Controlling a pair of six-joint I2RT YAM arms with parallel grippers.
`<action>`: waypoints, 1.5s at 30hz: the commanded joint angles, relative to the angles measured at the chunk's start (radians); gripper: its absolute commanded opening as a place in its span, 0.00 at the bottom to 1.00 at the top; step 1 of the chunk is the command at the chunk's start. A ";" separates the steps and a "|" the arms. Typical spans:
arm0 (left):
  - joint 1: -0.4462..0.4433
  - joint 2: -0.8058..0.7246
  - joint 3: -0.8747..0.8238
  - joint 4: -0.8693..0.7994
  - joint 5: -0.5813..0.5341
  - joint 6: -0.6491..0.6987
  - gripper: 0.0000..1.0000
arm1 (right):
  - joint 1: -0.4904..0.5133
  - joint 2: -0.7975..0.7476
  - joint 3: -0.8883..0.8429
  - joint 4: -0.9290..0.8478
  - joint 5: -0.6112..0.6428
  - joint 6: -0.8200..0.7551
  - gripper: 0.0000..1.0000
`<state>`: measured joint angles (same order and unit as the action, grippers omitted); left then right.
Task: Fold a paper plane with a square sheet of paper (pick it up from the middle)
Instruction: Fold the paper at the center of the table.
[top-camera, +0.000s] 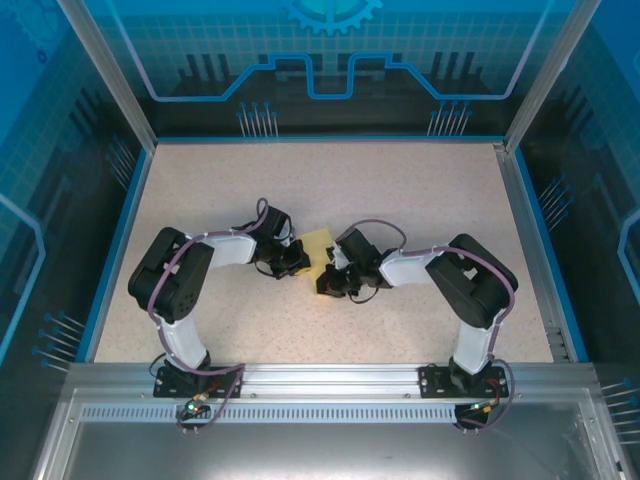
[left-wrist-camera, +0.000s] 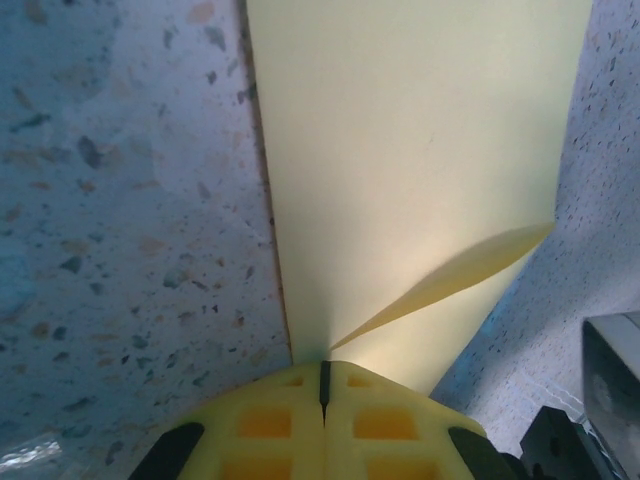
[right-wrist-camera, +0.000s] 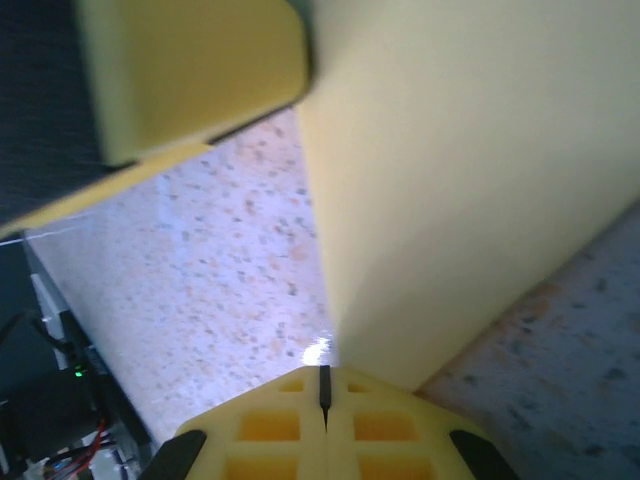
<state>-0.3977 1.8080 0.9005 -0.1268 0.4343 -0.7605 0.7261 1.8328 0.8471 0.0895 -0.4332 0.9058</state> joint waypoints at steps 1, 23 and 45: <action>-0.004 0.011 -0.032 -0.077 -0.080 0.006 0.00 | 0.013 0.011 0.049 -0.080 0.052 -0.036 0.00; -0.015 -0.081 0.005 -0.060 -0.020 0.047 0.06 | -0.081 -0.119 0.027 -0.106 0.118 -0.081 0.08; -0.029 -0.097 -0.036 0.059 0.011 -0.017 0.12 | -0.053 0.074 0.093 0.006 -0.010 -0.017 0.03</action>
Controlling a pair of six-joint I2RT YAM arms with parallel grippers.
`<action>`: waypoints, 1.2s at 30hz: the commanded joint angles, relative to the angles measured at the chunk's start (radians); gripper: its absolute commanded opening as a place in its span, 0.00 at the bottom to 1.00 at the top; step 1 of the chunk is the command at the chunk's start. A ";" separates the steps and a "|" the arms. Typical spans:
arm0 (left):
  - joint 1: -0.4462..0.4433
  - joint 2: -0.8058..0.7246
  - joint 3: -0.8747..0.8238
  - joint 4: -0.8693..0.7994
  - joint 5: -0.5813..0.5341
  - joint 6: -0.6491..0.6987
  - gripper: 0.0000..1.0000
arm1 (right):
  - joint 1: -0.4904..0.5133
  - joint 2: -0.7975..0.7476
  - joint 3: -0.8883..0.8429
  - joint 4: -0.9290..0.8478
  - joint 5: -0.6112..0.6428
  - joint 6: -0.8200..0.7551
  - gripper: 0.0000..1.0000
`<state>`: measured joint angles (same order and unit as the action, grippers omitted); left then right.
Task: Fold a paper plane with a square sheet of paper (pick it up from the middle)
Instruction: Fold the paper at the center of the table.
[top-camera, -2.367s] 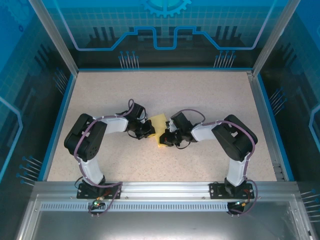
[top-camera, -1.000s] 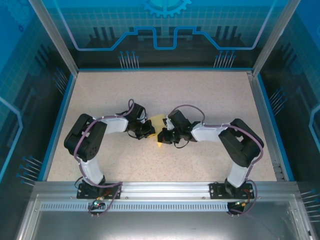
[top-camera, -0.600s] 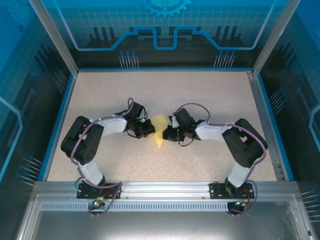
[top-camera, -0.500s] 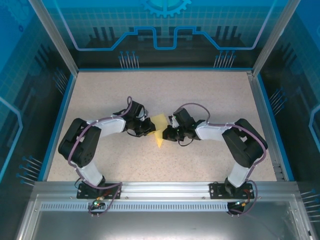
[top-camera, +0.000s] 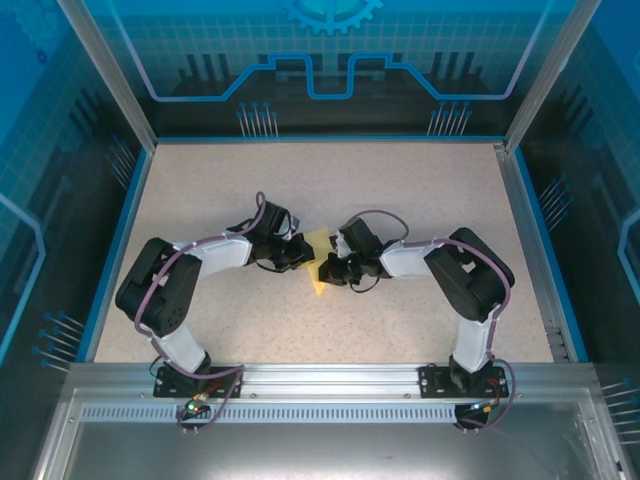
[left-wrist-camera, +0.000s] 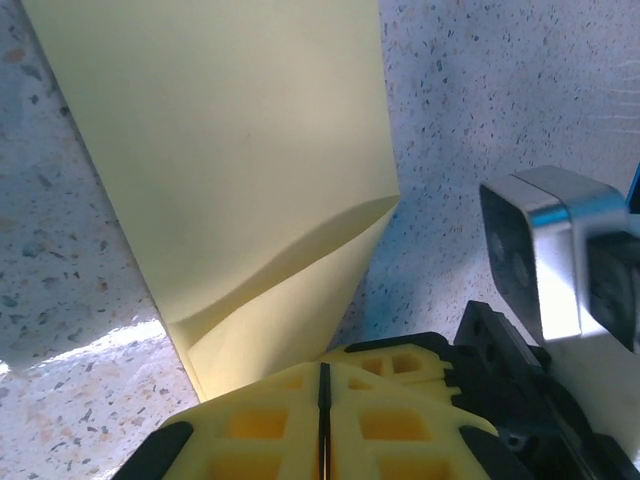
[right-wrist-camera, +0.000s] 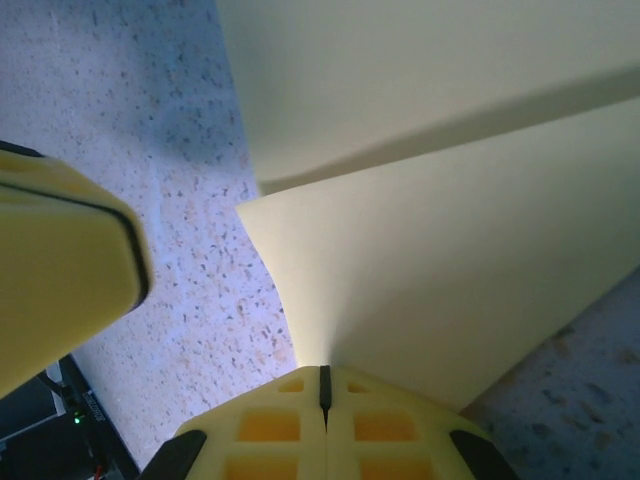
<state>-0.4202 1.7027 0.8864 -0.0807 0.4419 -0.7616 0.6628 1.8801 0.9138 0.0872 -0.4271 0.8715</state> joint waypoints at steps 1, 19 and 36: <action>-0.006 0.012 -0.025 0.016 0.004 -0.016 0.12 | 0.011 0.031 0.026 0.007 -0.014 0.024 0.03; -0.010 0.153 0.014 -0.060 -0.082 -0.007 0.04 | 0.026 -0.023 0.001 0.033 -0.062 0.004 0.01; -0.011 0.147 0.021 -0.112 -0.117 0.008 0.03 | 0.037 -0.078 -0.015 -0.032 -0.032 -0.024 0.00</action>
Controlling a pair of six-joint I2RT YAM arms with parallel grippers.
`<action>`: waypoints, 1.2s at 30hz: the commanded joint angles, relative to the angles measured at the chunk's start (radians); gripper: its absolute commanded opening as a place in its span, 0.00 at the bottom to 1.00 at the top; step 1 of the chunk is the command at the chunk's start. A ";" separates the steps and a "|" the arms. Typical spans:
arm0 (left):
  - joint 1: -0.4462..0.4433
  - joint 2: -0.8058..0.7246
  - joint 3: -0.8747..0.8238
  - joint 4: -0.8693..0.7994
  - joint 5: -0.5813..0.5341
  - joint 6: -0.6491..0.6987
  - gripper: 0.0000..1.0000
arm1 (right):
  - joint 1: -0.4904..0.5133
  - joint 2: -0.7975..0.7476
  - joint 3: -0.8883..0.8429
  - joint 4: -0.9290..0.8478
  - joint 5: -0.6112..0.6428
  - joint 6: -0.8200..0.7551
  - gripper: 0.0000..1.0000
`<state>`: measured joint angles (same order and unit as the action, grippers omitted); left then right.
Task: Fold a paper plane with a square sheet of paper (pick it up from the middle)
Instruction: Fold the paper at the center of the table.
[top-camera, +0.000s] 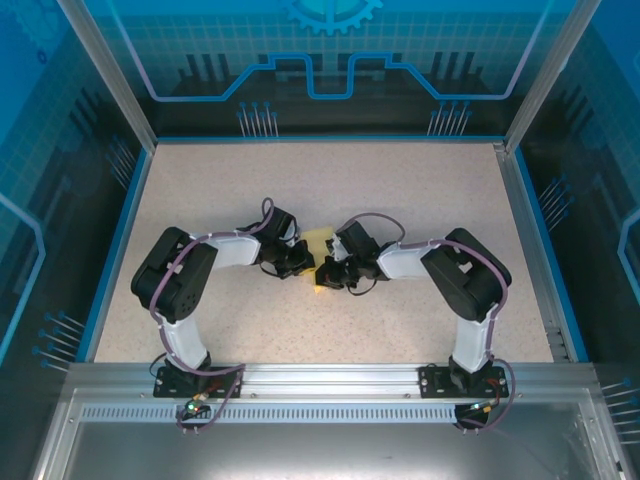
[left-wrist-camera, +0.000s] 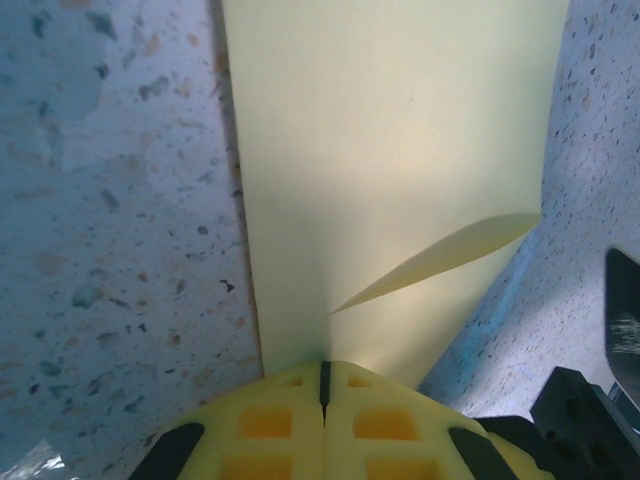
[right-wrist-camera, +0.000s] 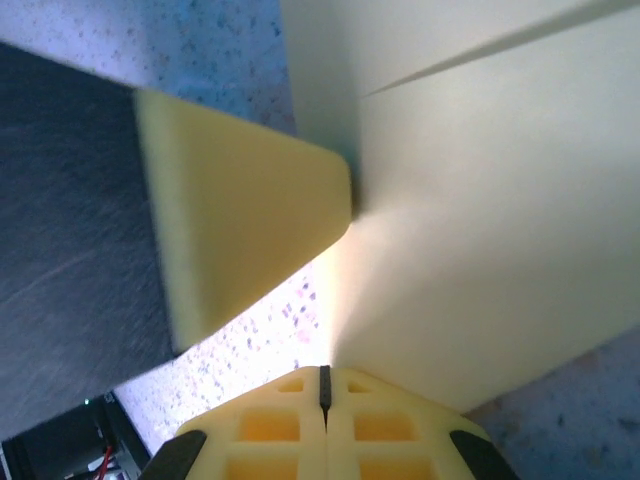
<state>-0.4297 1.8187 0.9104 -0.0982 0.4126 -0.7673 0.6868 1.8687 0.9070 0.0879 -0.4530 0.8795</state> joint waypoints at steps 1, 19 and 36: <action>-0.001 0.031 -0.004 -0.096 -0.088 0.015 0.02 | 0.018 -0.072 -0.009 -0.039 -0.003 -0.036 0.00; -0.001 0.027 -0.002 -0.106 -0.084 0.029 0.02 | -0.033 -0.070 0.018 -0.100 0.067 -0.055 0.00; -0.001 0.022 0.007 -0.131 -0.073 0.067 0.02 | -0.090 -0.024 0.053 -0.095 0.069 -0.064 0.00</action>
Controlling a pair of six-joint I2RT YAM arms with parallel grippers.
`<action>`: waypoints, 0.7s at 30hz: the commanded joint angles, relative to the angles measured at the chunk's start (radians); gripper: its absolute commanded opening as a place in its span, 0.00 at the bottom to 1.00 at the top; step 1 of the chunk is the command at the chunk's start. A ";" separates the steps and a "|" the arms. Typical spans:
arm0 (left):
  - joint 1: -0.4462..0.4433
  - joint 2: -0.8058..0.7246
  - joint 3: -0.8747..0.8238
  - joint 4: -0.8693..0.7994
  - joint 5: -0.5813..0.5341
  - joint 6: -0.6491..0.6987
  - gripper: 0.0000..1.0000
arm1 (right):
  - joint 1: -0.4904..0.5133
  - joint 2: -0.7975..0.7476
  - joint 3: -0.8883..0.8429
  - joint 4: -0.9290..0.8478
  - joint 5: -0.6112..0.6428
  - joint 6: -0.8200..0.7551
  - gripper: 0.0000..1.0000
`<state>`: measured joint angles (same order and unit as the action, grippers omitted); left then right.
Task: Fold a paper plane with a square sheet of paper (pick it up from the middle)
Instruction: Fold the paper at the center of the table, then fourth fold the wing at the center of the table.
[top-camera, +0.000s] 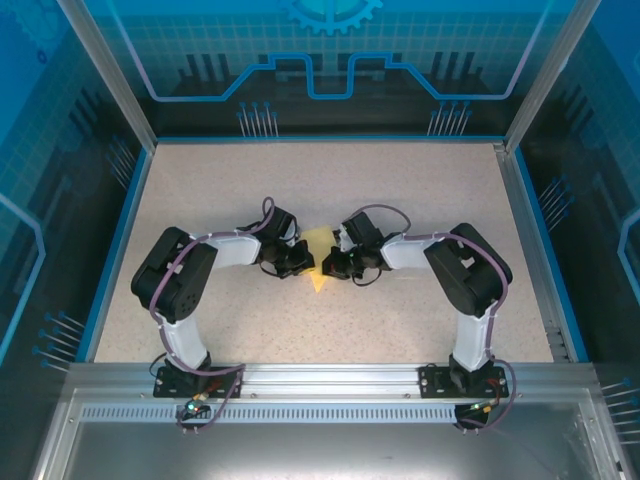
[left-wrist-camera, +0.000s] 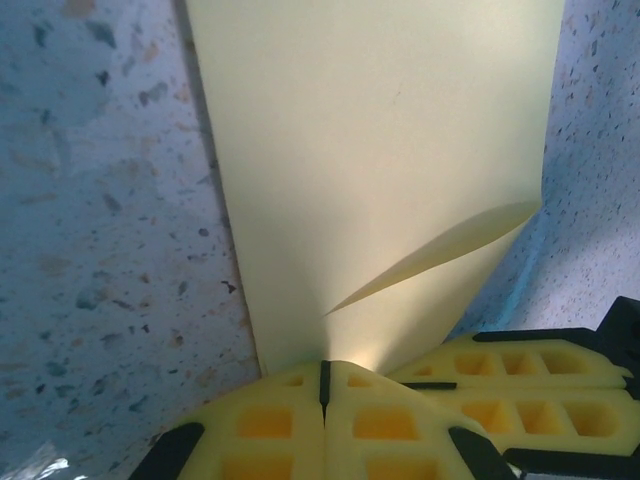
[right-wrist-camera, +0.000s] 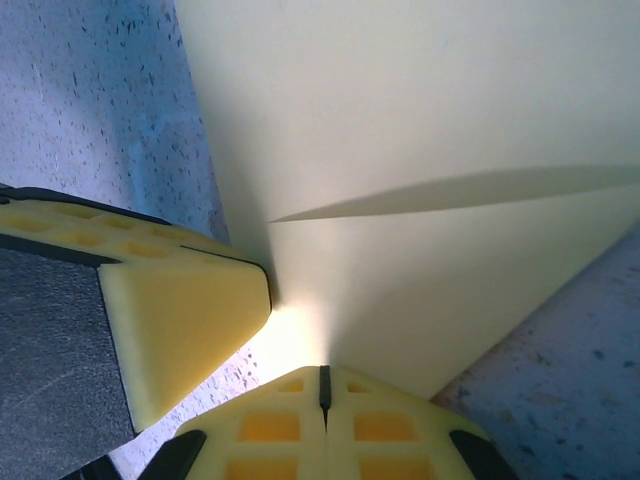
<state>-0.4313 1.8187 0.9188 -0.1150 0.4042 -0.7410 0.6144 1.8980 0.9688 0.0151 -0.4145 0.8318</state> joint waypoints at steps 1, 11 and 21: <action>0.000 0.021 0.009 -0.119 -0.059 0.053 0.02 | -0.019 -0.071 -0.005 -0.024 0.045 -0.023 0.00; -0.008 0.055 0.103 -0.200 -0.031 0.200 0.03 | -0.117 -0.055 0.095 -0.141 0.147 -0.165 0.13; -0.012 0.087 0.117 -0.221 -0.024 0.250 0.03 | -0.177 0.062 0.186 -0.195 -0.072 -0.270 0.45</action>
<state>-0.4362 1.8679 1.0412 -0.2916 0.3862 -0.5205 0.4500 1.9190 1.1316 -0.1246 -0.3965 0.6121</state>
